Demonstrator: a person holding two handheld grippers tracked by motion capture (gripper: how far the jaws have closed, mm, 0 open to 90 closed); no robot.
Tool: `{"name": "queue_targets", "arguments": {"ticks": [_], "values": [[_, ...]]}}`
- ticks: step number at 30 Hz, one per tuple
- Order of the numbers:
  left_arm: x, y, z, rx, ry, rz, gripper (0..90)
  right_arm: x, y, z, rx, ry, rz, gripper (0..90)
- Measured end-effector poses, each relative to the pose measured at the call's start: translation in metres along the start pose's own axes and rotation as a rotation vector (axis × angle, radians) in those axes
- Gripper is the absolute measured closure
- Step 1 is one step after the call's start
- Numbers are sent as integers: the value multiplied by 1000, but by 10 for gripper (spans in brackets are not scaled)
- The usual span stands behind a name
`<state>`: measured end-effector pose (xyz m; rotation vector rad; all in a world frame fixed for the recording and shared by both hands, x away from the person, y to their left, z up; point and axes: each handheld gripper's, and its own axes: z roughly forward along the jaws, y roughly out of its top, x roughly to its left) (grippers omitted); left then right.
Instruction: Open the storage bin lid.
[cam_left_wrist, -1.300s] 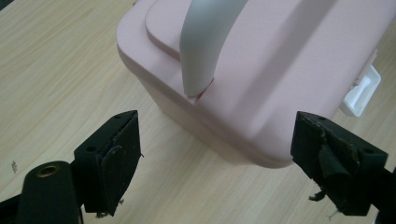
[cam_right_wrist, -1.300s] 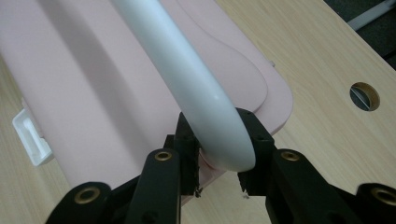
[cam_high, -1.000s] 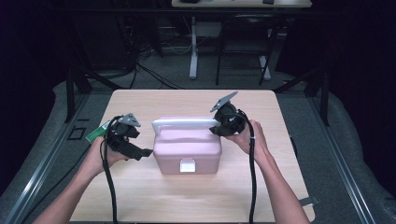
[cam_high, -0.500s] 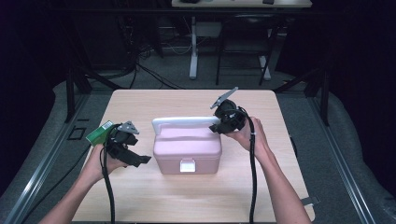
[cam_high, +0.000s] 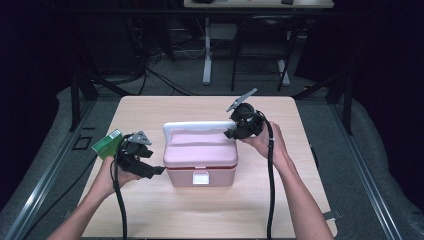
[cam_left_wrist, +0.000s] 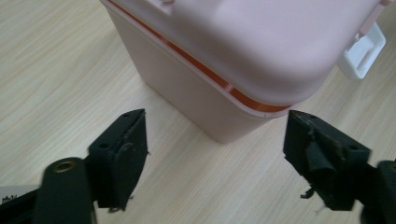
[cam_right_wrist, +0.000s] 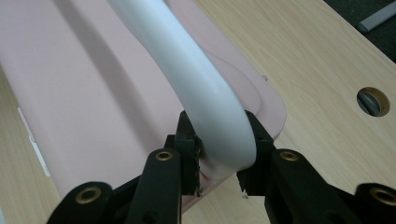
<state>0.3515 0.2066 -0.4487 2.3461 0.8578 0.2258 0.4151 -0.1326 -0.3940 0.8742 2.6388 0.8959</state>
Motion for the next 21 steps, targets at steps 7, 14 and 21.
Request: {"name": "queue_targets", "arguments": {"ticks": [7, 14, 21], "values": [[-2, 1, 3, -34, -4, -15, 320, -3, 5, -4, -4, 1, 5, 727], [-2, -1, 6, -68, -12, -38, 366, -6, 7, -7, -22, 0, 13, 727], [-3, 0, 5, -101, -10, -65, 401, -9, 10, -10, -25, -1, 21, 726]]}}
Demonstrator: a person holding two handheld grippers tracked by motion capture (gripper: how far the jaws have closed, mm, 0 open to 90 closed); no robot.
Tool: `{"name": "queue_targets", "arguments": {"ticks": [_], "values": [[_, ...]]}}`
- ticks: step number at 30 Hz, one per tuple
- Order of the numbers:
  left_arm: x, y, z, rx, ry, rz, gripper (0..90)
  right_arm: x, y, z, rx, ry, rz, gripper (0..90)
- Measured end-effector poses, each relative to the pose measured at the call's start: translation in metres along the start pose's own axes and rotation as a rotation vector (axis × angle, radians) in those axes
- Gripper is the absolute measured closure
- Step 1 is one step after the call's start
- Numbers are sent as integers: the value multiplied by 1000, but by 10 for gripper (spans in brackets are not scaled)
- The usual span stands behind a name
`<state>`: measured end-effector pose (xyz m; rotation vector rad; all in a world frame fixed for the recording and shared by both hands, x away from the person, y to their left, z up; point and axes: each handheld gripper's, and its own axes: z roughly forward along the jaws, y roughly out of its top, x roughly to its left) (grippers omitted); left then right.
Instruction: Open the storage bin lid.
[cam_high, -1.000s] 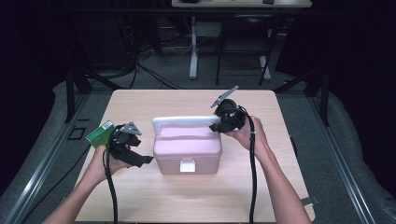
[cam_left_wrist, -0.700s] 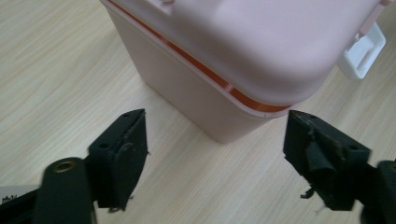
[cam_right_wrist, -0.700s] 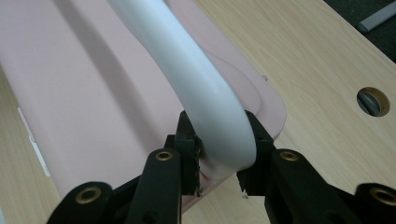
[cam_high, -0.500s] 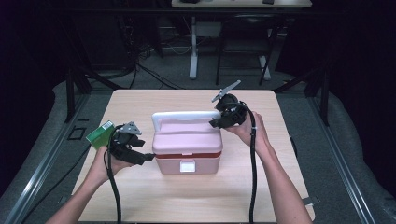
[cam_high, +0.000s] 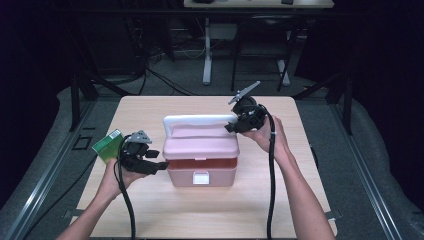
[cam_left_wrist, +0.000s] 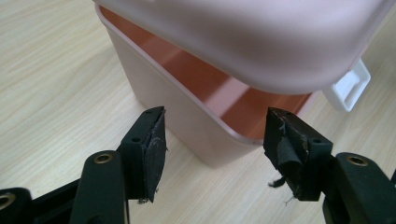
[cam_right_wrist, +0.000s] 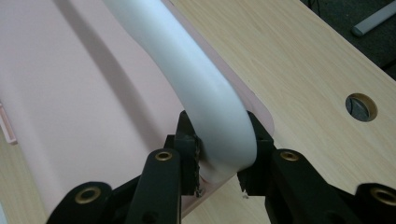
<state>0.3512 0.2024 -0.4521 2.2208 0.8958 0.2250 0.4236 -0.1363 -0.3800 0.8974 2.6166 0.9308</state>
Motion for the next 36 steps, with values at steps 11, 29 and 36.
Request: {"name": "queue_targets", "arguments": {"ticks": [11, 29, 36], "values": [[-3, 1, 10, 2, 49, -51, 509, -3, 2, 0, -6, 0, 10, 724], [-7, 0, 20, -12, 61, -92, 615, -7, 5, -1, -40, -24, 22, 713], [-7, 0, 20, -11, 61, -78, 617, -11, 9, -2, -60, -38, 35, 704]]}}
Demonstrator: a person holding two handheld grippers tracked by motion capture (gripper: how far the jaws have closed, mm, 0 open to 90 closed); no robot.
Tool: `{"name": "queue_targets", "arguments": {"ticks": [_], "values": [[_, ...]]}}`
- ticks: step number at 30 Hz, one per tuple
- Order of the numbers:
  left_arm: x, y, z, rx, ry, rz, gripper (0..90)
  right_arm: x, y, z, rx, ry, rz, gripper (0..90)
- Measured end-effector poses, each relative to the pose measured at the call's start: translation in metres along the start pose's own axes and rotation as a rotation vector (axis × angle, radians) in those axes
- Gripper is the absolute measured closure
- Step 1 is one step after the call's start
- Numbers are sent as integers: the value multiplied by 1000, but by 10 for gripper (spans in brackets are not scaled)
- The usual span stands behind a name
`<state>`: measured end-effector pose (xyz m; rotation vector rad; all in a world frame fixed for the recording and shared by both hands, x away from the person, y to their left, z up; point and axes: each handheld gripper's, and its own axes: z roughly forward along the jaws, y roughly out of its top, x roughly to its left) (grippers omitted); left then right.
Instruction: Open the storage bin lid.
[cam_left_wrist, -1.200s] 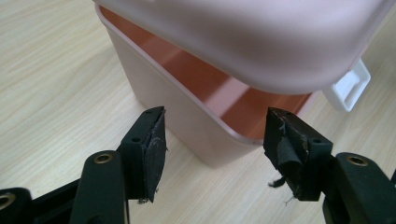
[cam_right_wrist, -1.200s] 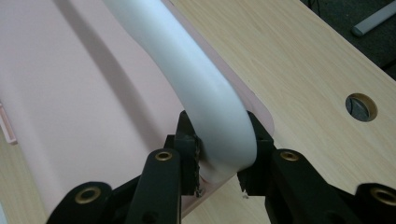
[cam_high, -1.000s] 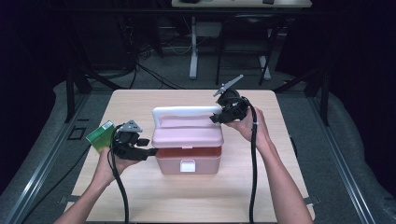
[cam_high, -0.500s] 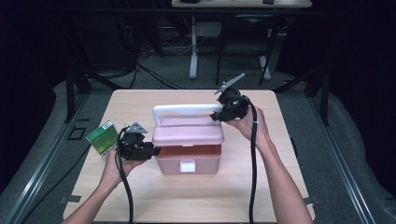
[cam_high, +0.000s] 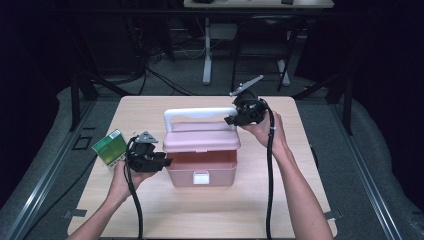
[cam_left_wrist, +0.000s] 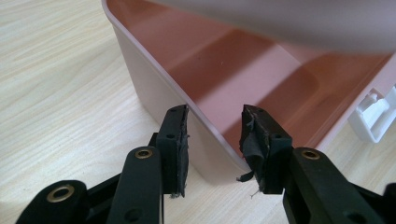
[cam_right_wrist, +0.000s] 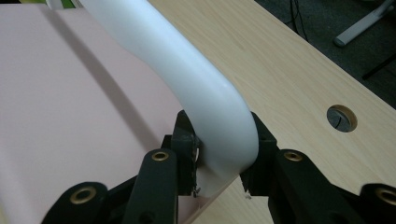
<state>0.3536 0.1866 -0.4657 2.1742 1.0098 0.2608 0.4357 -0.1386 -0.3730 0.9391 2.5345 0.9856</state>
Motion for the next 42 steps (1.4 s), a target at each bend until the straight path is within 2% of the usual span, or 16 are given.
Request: {"name": "queue_targets", "arguments": {"ticks": [21, 42], "values": [[1, 2, 0, 14, -3, 16, 626, -17, 13, 1, -39, -3, 61, 684], [1, 2, 0, 19, -3, 20, 626, -32, 24, 8, -52, 3, 78, 669]]}}
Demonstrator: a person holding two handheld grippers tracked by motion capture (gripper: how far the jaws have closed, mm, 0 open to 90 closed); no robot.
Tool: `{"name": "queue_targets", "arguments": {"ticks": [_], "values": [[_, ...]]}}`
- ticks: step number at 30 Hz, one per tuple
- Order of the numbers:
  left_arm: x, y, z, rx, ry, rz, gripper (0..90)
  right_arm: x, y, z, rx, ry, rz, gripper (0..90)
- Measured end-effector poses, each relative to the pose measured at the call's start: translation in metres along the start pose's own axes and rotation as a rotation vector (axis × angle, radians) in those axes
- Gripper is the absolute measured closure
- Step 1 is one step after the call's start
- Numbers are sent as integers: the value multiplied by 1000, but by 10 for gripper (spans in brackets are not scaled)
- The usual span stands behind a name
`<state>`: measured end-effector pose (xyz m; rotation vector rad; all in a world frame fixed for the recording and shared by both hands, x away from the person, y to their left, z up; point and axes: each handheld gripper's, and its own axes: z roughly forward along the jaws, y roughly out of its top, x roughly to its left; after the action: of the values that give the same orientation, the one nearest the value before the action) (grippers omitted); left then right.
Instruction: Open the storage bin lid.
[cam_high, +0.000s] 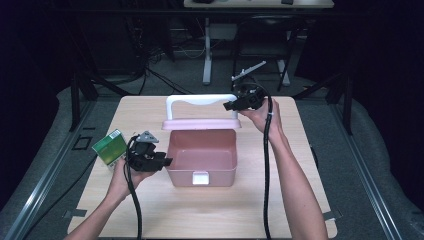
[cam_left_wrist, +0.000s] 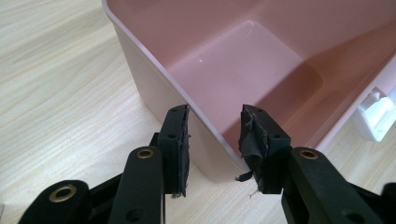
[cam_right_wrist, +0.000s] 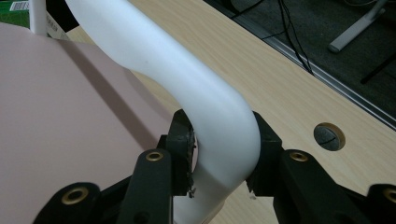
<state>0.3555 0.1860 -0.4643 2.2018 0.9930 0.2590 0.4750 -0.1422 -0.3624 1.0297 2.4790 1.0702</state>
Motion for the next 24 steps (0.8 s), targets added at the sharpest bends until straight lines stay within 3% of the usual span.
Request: {"name": "queue_targets", "arguments": {"ticks": [24], "values": [[0, 1, 0, 7, 2, 3, 625, -24, 19, 15, 31, 20, 52, 655]]}}
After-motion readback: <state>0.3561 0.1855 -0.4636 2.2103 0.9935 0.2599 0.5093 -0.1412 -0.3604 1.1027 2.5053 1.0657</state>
